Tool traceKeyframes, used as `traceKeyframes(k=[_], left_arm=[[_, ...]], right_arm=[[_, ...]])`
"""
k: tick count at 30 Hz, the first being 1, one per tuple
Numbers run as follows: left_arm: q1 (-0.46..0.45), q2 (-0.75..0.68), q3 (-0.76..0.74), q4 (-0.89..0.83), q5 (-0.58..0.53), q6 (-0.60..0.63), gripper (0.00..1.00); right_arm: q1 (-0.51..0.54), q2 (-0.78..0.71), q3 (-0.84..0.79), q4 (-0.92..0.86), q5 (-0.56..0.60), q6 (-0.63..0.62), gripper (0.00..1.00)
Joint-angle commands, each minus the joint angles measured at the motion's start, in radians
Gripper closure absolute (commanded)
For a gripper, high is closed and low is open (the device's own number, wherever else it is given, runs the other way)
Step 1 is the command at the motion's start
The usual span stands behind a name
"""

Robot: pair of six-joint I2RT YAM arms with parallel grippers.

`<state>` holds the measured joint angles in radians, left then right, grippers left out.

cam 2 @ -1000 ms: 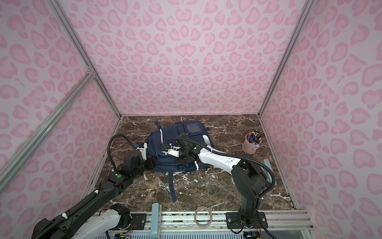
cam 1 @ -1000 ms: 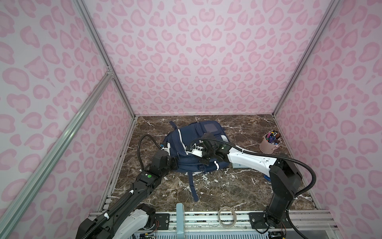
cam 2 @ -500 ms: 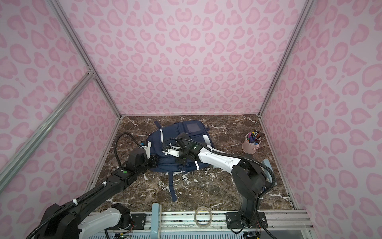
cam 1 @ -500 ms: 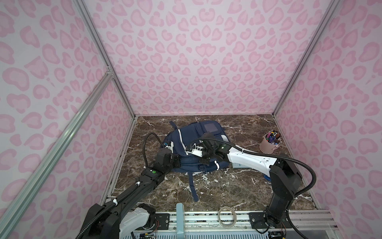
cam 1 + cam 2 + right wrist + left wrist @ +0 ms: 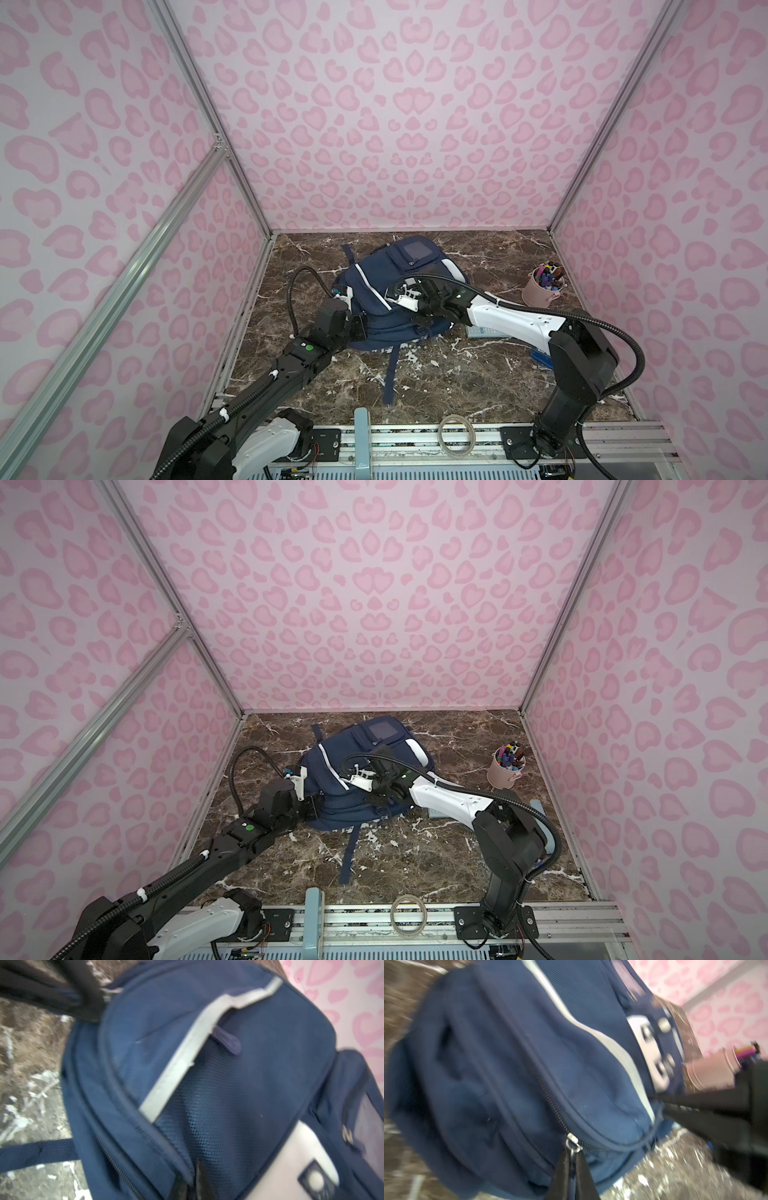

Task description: Pack the student bag

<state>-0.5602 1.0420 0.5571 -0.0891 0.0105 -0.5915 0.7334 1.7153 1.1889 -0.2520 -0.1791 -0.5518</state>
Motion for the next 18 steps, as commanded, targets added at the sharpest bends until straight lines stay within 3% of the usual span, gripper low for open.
traceKeyframes(k=[1,2,3,10,13,16,18], left_arm=[[-0.073,-0.004,-0.003,-0.045,0.004,-0.086,0.97],[-0.086,-0.007,-0.003,-0.028,0.022,-0.095,0.97],[-0.094,-0.009,0.009,-0.033,0.023,-0.096,0.97],[-0.107,-0.022,0.048,-0.046,0.066,-0.100,0.97],[-0.106,-0.023,0.057,-0.071,0.071,-0.094,0.97],[-0.090,-0.040,0.052,-0.095,0.046,-0.089,0.96],[-0.032,-0.049,0.042,-0.092,0.028,-0.078,0.96]], right_arm=[[0.004,-0.073,-0.075,0.120,0.061,0.023,0.50],[0.021,-0.107,-0.117,0.163,0.031,0.008,0.42],[0.043,-0.136,-0.148,0.194,0.007,-0.019,0.40],[0.184,-0.130,-0.194,0.311,0.043,-0.095,0.43],[0.187,-0.064,-0.150,0.349,0.068,-0.072,0.56],[0.184,-0.029,-0.137,0.326,0.070,-0.078,0.88],[0.184,-0.039,-0.164,0.309,0.049,-0.096,1.00]])
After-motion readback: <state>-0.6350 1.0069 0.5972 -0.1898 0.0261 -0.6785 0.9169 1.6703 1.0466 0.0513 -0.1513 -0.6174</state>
